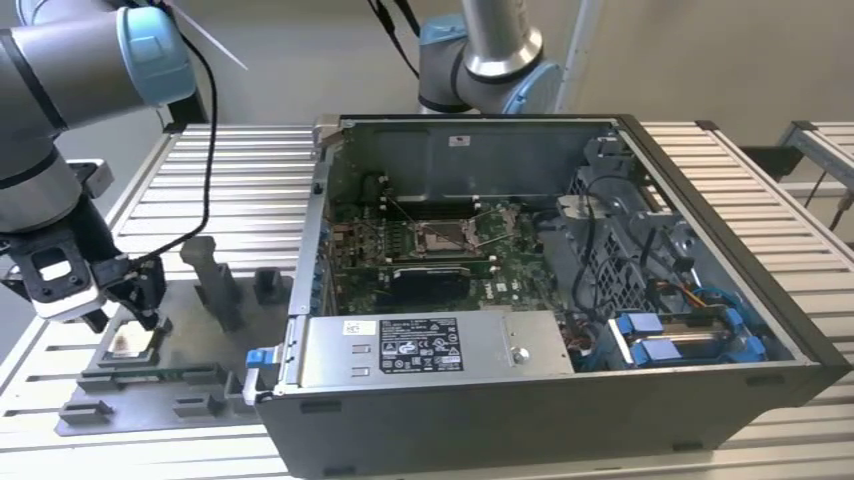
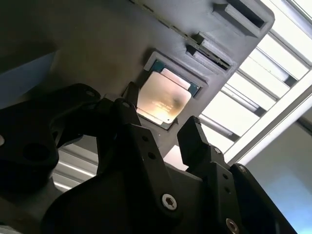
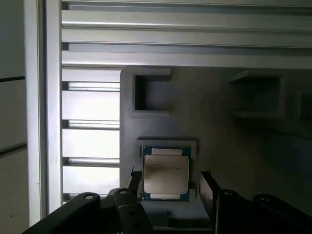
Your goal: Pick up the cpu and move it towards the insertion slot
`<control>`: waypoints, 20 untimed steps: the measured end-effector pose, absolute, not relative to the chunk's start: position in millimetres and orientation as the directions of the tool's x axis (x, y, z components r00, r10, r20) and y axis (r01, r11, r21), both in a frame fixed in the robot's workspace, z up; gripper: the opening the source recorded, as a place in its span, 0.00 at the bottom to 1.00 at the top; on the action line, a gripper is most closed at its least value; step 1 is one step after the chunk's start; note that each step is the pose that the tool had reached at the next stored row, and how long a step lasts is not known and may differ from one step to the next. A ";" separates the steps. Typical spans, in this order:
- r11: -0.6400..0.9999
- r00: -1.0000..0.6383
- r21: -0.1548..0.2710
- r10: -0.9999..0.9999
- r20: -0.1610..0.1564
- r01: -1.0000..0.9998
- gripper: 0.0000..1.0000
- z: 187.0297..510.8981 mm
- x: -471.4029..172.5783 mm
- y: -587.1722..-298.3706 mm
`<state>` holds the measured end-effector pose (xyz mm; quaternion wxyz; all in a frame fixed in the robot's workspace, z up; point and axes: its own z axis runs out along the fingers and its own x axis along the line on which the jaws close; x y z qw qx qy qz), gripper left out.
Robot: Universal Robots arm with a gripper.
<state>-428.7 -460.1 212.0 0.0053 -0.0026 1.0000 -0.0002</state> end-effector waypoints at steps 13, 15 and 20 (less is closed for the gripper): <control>1.000 -1.000 0.000 0.002 -0.010 0.002 1.00 198.1 -430.8 -460.5; 1.000 -1.000 0.000 0.003 -0.010 0.003 1.00 196.6 -430.9 -460.5; 1.000 -1.000 0.000 0.008 -0.010 0.008 1.00 193.1 -430.9 -460.8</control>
